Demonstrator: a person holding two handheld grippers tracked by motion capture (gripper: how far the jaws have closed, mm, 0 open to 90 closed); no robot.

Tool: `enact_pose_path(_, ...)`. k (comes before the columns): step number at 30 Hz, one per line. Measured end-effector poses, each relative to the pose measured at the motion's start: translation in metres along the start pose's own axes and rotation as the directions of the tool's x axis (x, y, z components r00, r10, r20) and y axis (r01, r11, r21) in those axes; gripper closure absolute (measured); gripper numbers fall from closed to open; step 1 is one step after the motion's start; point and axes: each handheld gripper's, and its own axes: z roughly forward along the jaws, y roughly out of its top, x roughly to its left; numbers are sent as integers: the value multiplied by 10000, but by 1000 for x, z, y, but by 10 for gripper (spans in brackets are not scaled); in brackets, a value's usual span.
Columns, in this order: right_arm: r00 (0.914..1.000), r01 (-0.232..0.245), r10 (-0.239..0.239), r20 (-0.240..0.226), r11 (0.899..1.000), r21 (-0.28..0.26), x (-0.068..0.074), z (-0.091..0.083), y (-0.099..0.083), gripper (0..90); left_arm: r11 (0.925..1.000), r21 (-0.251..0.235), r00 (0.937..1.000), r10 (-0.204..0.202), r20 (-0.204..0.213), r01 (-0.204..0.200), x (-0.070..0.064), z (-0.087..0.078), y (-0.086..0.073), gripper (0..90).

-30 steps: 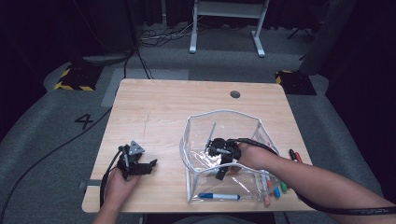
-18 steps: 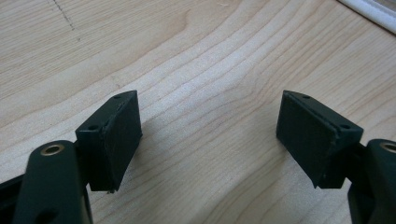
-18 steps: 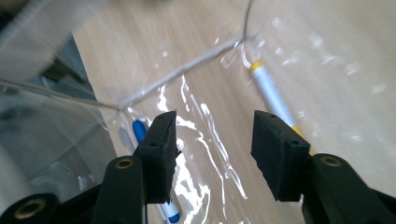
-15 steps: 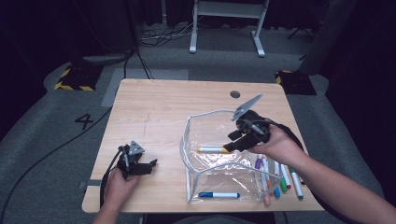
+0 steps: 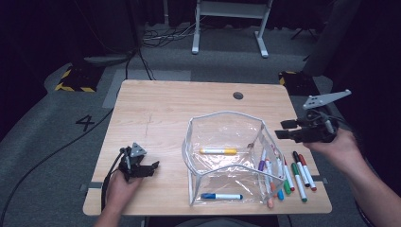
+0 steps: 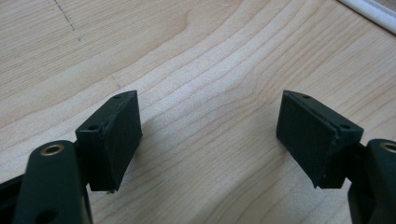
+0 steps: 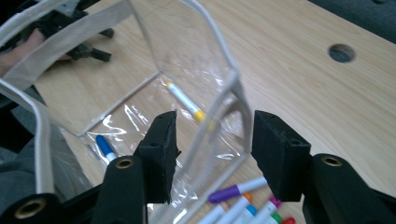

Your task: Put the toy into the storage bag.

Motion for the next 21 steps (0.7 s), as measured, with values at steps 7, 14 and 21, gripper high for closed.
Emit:
enact_pose_path(7, 9923, -820, 840, 909, 9963, -255, -28, -18, -36, 504, 10000, 0, 10000, 1, -1, -1, 0, 0, 0, 225)
enact_pose_path(14, 9712, -1201, 1244, 2030, 9922, -336, -51, -23, -72, 506, 10000, 0, 10000, 0, -3, 0, 0, 0, 0, 224)
enact_pose_path(21, 9406, -1882, 1806, 2874, 9821, -15, -73, -8, -121, 537, 10000, -1, 10000, -2, -4, 2, 0, 0, 0, 224)
